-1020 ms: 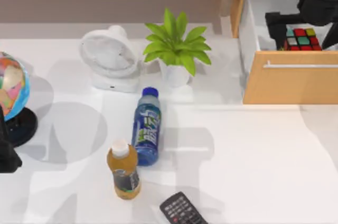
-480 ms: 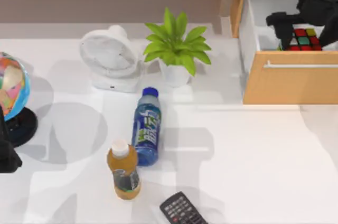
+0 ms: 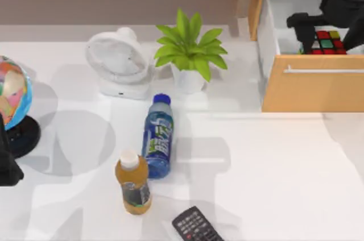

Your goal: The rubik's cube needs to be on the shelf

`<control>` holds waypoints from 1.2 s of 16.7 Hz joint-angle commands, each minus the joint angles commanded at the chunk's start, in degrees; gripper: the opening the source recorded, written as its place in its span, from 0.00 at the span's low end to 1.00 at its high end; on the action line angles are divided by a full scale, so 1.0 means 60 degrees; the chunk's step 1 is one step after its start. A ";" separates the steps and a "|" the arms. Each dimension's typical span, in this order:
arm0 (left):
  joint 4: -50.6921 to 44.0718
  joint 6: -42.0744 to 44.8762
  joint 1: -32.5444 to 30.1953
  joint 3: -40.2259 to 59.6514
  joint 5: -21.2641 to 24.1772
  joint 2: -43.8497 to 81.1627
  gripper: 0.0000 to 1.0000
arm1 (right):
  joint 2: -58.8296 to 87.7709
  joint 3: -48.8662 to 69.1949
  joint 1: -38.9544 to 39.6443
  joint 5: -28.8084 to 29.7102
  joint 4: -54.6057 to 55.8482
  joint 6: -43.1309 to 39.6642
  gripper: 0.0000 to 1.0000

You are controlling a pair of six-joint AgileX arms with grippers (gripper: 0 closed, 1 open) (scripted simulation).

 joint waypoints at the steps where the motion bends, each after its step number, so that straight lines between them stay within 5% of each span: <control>1: 0.0000 0.0000 0.0000 0.0000 0.0000 0.0000 1.00 | 0.0000 0.0000 0.0000 0.0000 0.0000 0.0000 0.00; 20: 0.0000 0.0000 0.0000 0.0000 0.0000 0.0000 1.00 | 0.0153 0.1436 -0.0021 0.0001 -0.1274 0.0008 0.00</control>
